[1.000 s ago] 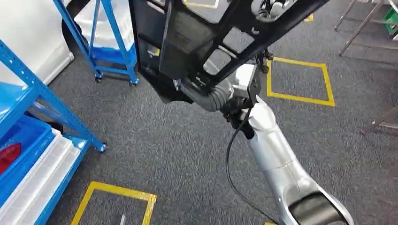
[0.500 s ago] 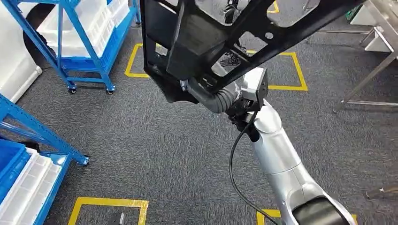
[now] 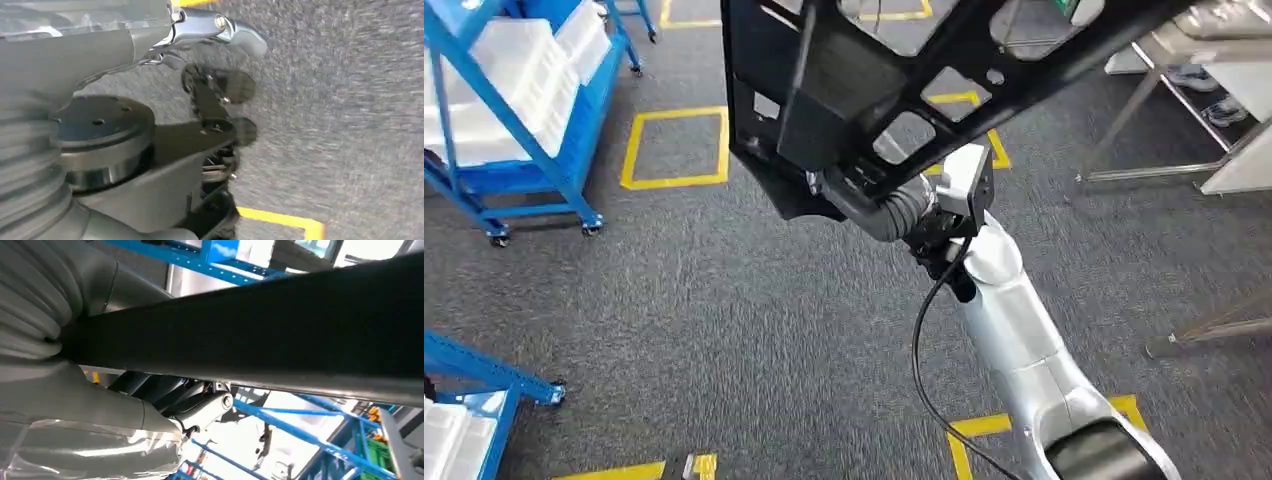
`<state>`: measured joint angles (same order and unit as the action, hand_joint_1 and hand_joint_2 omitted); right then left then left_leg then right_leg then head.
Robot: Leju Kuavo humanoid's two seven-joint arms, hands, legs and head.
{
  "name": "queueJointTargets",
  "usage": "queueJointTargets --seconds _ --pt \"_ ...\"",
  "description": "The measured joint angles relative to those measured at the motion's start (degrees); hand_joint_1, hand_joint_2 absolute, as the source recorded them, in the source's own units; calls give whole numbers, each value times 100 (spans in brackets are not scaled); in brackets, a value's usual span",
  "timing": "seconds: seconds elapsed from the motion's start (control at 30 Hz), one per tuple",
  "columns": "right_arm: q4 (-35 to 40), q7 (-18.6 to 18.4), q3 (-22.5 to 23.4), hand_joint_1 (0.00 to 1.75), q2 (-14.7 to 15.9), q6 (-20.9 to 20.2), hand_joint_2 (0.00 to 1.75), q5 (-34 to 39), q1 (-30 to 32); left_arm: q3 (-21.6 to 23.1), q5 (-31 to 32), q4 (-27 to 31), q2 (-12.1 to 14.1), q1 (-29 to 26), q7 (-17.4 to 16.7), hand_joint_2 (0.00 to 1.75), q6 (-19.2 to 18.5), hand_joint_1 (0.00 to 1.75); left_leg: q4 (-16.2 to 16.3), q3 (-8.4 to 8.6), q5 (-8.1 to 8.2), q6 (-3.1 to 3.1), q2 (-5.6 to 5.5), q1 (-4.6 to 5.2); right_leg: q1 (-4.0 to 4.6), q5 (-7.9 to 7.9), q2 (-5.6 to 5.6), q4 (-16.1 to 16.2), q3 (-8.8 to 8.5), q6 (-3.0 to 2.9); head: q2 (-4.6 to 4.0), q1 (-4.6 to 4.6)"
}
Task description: Take the parts from the cabinet and place them on the table.
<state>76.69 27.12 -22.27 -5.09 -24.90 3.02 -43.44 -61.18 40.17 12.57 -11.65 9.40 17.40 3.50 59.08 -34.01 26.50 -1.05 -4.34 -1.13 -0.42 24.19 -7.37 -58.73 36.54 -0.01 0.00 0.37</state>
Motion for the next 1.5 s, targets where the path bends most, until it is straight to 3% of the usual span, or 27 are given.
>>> queueJointTargets --seconds 0.07,0.17,0.23,0.27,0.3,0.37,0.4,0.43,0.57,0.6,0.67,0.77,0.83,0.9,0.93,0.97,1.07,1.1,1.13,1.17,1.23,1.3,1.33,1.4,1.43,1.47,1.5 --pt "11 2 31 175 20 0 175 0 28 0 -4 0 -4 6 9 175 4 0 -49 14 -42 95 130 2 -13 -38 -142 34 20 90 2 2" --pt "42 9 50 175 39 0 175 2 29 0 -9 0 -13 13 26 175 2 0 -124 36 -87 187 354 11 16 415 535 -663 353 144 2 79" --pt "39 13 48 175 44 0 175 2 63 0 -22 0 -9 -17 26 175 7 0 -120 33 -73 207 525 36 -6 778 677 -1599 799 175 0 83" --pt "39 13 50 175 55 0 175 2 82 -2 -22 0 -5 -20 26 175 4 0 -118 31 -69 213 600 41 -19 797 690 -1796 903 181 0 83" --pt "39 13 50 175 61 0 175 2 96 -2 -39 0 -4 -17 26 175 7 0 -118 33 -63 210 674 46 -28 686 703 -1690 849 179 0 83" --pt "42 13 50 175 64 -2 175 2 95 0 -48 0 -7 -5 26 175 4 0 -118 50 -46 201 805 55 -19 240 780 -778 358 143 0 83" --pt "55 15 50 175 64 -2 175 2 94 0 -52 0 -9 0 26 175 4 0 -118 74 -32 183 850 58 12 44 948 -229 43 103 2 83" --pt "72 17 50 175 64 -2 175 2 88 0 -52 0 -11 -1 26 175 4 0 -118 89 -15 157 903 79 80 99 1201 92 -117 67 2 83" --pt "83 26 63 175 68 -7 175 2 84 0 -55 0 -17 10 31 175 4 0 -152 161 20 38 1117 92 118 47 928 117 -104 -29 2 83" --pt "107 26 68 175 63 -7 175 2 96 0 -55 0 -24 15 31 175 4 0 -133 148 77 -3 1086 83 25 3 855 202 -176 -69 2 68" --pt "107 37 68 175 55 -7 175 7 59 0 -55 0 -22 13 37 175 0 0 420 -53 419 -17 611 59 28 -11 759 229 -205 -117 2 57" --pt "103 33 59 175 46 -26 175 7 94 0 -50 0 -20 -19 33 175 0 0 1709 -711 874 -45 480 56 39 -6 525 211 -200 -125 2 26" --pt "103 31 59 175 46 -26 175 7 98 0 -35 0 -18 -13 20 175 0 0 1432 -644 549 -38 474 53 35 9 362 177 -201 -120 0 26" --pt "105 33 61 175 46 -20 175 4 96 2 -4 0 -13 6 0 175 0 0 388 -188 -31 -22 339 29 19 45 189 117 -205 -73 0 26" --pt "105 33 61 175 46 -15 175 2 100 2 0 0 -11 6 -2 175 0 0 53 -38 -70 -11 37 -5 6 72 128 84 -180 -43 0 24" --pt "103 35 64 175 46 -13 175 0 89 2 0 0 -13 5 -7 175 -4 0 -66 11 -28 -12 -70 -31 33 82 57 15 -127 -17 0 31" --pt "105 33 88 175 64 2 175 -17 127 9 7 0 -11 25 -13 175 -2 0 -22 -10 -46 74 92 28 -38 21 -126 78 -70 110 2 18" --pt "105 33 107 175 70 4 175 -22 132 11 7 0 -24 29 -15 175 -2 0 -95 7 -84 134 178 -16 -10 40 -52 56 -52 128 2 11" --pt "112 39 125 175 79 4 175 -24 119 13 4 0 -20 44 -11 175 0 0 -124 23 -97 163 239 -3 31 125 346 -52 -6 145 0 60" --pt "114 39 129 175 79 7 175 -26 109 13 4 0 -20 46 -11 175 0 0 -134 29 -100 198 309 10 27 307 554 -351 139 159 2 103" --pt "118 44 129 175 79 4 175 -26 127 11 0 0 -15 25 -15 175 2 0 -132 29 -84 221 468 36 0 704 670 -1291 605 190 2 107" --pt "107 44 129 175 88 2 175 -35 151 11 -2 0 -9 15 -15 175 2 0 -129 30 -68 231 632 47 -28 736 684 -1696 845 206 2 105" --pt "103 44 129 175 88 2 175 -35 152 11 -4 0 -11 17 -15 175 2 0 -128 36 -58 228 701 52 -31 568 701 -1477 743 204 2 101" --pt "105 44 129 175 88 2 175 -35 140 11 -4 0 -11 25 -13 175 2 0 -127 76 -31 213 823 61 -14 76 828 -437 195 158 0 103" --pt "105 44 129 175 88 2 175 -35 128 11 -4 0 -13 27 -11 175 2 0 -132 110 -13 194 865 68 40 -45 1144 73 -85 94 0 103" --pt "105 48 129 175 85 2 175 -35 119 11 -4 0 -15 30 -9 175 2 0 -133 117 2 164 919 102 108 8 1284 114 -109 46 0 90" --pt "105 50 129 175 85 0 175 -35 102 11 -4 0 -11 28 -9 175 2 0 -136 119 8 131 957 87 118 -7 1199 134 -94 24 2 98"
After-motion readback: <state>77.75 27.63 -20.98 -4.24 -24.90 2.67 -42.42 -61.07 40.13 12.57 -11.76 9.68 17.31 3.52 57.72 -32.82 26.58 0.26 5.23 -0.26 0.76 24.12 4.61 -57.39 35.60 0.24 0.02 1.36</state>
